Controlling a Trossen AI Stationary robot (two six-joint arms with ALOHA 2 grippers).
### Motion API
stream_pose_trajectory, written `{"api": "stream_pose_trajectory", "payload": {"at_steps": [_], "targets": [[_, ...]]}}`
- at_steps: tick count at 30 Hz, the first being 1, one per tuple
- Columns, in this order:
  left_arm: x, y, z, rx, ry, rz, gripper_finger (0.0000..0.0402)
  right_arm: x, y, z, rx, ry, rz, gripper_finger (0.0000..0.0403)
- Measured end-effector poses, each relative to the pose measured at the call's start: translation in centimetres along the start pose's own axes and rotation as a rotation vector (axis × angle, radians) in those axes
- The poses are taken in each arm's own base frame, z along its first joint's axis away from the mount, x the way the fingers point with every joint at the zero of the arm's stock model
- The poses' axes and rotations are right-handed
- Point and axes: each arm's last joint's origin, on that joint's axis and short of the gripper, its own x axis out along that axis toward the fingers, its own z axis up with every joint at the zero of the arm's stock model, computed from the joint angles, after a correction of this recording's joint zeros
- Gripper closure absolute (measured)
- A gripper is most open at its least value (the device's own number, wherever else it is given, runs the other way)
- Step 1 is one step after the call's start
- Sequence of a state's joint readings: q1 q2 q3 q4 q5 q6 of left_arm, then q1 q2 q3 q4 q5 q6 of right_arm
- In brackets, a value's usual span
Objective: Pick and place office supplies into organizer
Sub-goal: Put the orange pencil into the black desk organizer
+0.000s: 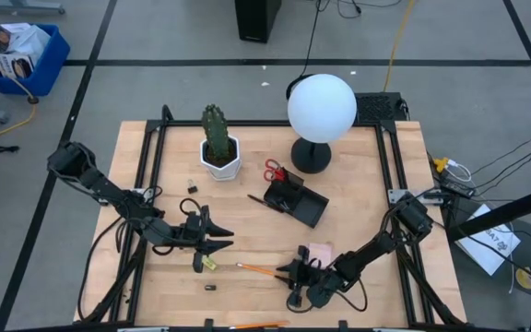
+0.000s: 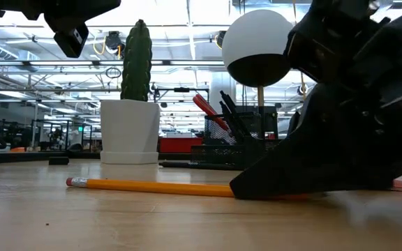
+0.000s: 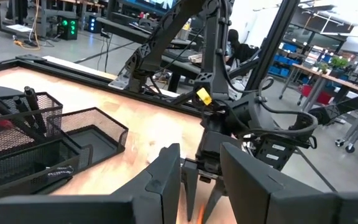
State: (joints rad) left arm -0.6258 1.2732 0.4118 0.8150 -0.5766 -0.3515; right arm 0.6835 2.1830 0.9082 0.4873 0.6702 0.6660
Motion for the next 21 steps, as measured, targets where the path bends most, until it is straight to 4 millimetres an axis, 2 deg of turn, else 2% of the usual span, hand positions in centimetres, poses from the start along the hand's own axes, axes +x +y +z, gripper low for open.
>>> {"api": "stream_pose_trajectory", "payload": {"at_steps": [4,7,21], "targets": [[0.0,0.0,0.0,-0.014,0.001,0.0,0.0282,0.0,-1.2,-0.4,0.064,-0.016,0.041,0.036],[0.0,0.0,0.0,-0.013,0.003,0.001,0.0282,-0.1,-1.9,-0.5,0.05,-0.031,0.089,0.039],[0.0,0.0,0.0,-0.007,0.004,0.001,0.0282,-0.4,-1.9,0.4,0.022,-0.089,0.076,0.0394]]}}
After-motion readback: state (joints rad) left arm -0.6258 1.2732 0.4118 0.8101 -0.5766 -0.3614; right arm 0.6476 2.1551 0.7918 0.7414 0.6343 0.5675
